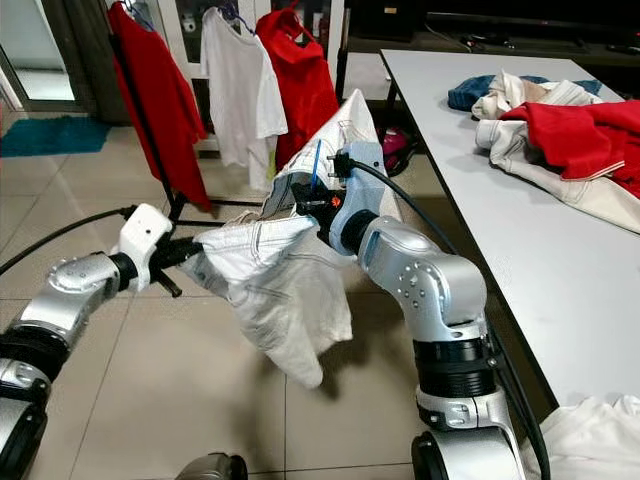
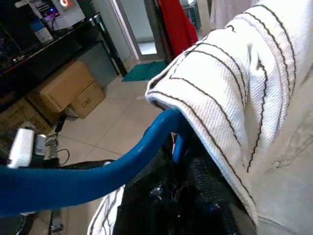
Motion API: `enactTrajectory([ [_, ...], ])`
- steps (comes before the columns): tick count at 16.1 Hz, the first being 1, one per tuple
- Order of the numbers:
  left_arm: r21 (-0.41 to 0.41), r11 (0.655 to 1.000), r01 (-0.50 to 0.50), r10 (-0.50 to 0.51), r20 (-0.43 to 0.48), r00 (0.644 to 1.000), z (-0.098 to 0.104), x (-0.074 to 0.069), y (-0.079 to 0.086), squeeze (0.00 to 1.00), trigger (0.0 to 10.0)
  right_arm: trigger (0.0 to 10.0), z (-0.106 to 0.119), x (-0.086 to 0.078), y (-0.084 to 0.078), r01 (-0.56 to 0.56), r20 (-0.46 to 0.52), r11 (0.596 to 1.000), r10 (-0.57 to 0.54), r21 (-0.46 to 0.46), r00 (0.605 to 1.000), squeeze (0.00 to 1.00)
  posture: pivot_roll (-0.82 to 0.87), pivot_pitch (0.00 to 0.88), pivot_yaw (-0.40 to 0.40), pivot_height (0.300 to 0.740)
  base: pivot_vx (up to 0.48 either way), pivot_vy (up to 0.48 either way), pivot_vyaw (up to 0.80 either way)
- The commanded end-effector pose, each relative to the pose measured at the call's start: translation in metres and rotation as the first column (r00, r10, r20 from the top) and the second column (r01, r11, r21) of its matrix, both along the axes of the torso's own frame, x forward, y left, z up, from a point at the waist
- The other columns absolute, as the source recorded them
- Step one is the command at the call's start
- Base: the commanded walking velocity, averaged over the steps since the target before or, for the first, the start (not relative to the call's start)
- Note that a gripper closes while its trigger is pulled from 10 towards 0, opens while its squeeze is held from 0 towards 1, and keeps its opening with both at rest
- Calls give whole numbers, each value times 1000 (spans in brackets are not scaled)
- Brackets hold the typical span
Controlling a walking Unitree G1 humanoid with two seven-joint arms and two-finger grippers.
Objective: Hang hanger
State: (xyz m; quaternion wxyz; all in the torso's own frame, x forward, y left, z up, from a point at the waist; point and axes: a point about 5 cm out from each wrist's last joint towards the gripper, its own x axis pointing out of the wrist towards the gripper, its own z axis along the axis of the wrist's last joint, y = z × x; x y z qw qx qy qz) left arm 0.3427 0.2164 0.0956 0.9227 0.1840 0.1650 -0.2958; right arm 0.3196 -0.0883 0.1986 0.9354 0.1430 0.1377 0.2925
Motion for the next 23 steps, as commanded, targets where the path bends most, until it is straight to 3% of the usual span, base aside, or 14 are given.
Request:
enactTrajectory([
  [1,48,996,-73,76,-64,995,-11,-6,18,0,10000,10000,26,-2,-12,17,103,999,-20,35,994,0,-124,0,-18,740,0,0,0],
  [2,68,996,-59,64,-74,995,-14,-7,15,867,10000,10000,26,-3,-11,11,97,999,-15,37,995,0,-125,0,-21,740,0,0,0],
  [3,64,996,-63,67,-74,995,-15,-6,14,1000,10000,10000,27,-3,-10,11,91,999,-14,35,996,0,-125,0,-23,740,0,0,0],
  [9,38,999,17,-14,-96,995,-19,-16,19,1000,10000,10000,18,1,-14,76,42,997,-78,32,996,0,-106,0,-39,740,0,0,0],
  [10,-11,999,48,-49,-70,996,-15,-18,17,1000,10000,10000,15,1,-15,87,32,996,-88,30,996,0,-106,0,-39,740,0,0,0],
  [12,-120,987,105,-105,0,994,-4,-21,10,1000,10000,10000,13,2,-16,104,31,994,-105,24,994,0,-105,0,-45,740,0,0,0],
  [15,-230,968,97,-64,145,987,15,-30,-4,1000,10000,10000,2,2,-19,145,52,989,-143,-30,988,0,-99,0,-48,740,0,0,0],
  [16,-237,968,77,-37,170,985,21,-31,-11,1000,10000,10000,-1,2,-19,154,51,987,-152,-35,987,0,-99,0,-48,740,0,0,0],
  [18,-269,955,128,-81,179,980,28,-34,-29,1000,10000,10000,-2,3,-18,178,54,983,-175,-36,983,0,-89,0,-57,740,0,0,0],
  [19,-321,903,285,-233,193,953,36,-41,-54,1000,10000,10000,2,5,-12,177,66,984,-175,-26,982,0,-89,0,-56,740,0,0,0],
  [21,-393,804,446,-431,133,893,38,-52,-81,1000,10000,10000,8,7,-2,155,86,988,-153,-24,985,0,-88,0,-57,740,0,0,0],
  [22,-374,770,517,-536,63,842,29,-56,-92,1000,10000,10000,10,8,3,145,87,989,-142,-34,986,0,-90,0,-57,740,0,0,0],
  [23,-374,770,517,-536,63,842,29,-56,-92,1000,10000,10000,10,8,3,145,87,989,-142,-34,986,0,-90,0,-57,740,0,0,0],
])
